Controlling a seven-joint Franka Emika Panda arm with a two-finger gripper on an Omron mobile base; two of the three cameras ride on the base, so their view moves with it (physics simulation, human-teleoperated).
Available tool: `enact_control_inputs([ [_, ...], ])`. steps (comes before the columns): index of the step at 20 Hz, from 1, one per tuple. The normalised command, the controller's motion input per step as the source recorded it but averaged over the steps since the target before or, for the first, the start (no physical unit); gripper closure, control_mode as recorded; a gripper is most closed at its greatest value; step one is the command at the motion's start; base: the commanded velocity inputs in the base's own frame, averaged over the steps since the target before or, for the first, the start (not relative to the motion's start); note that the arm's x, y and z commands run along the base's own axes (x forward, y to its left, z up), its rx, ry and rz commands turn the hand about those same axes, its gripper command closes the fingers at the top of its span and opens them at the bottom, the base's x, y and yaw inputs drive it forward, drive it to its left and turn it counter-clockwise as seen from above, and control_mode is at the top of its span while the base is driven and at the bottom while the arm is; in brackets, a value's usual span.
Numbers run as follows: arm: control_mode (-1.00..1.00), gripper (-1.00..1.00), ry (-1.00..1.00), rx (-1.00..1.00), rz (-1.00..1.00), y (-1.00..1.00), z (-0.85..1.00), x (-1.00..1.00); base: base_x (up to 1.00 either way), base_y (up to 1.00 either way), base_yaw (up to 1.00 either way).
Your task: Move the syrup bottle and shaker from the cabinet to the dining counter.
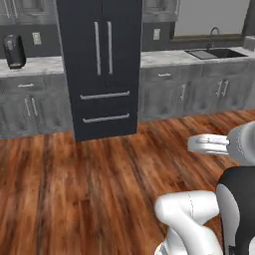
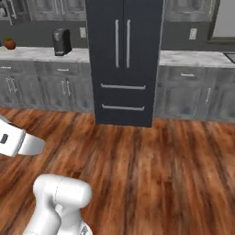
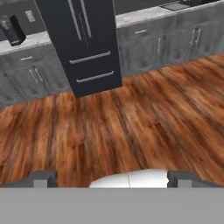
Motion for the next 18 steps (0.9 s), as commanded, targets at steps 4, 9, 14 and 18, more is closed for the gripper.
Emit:
enact_control_inputs([
  [4,1.00,-1.00,0.00,0.00,0.00,0.00,0.00,0.00,0.02,0.54,0.88],
  [9,1.00,-1.00,0.00,0.00,0.00,0.00,0.00,0.00,0.37,0.41,0.81],
  [14,1.00,-1.00,0.00,0.00,0.00,0.00,0.00,0.00,0.84,0.03,0.31],
  [18,1.00,-1.00,0.00,0.00,0.00,0.00,0.00,0.00,0.69,-0.08,0.13],
])
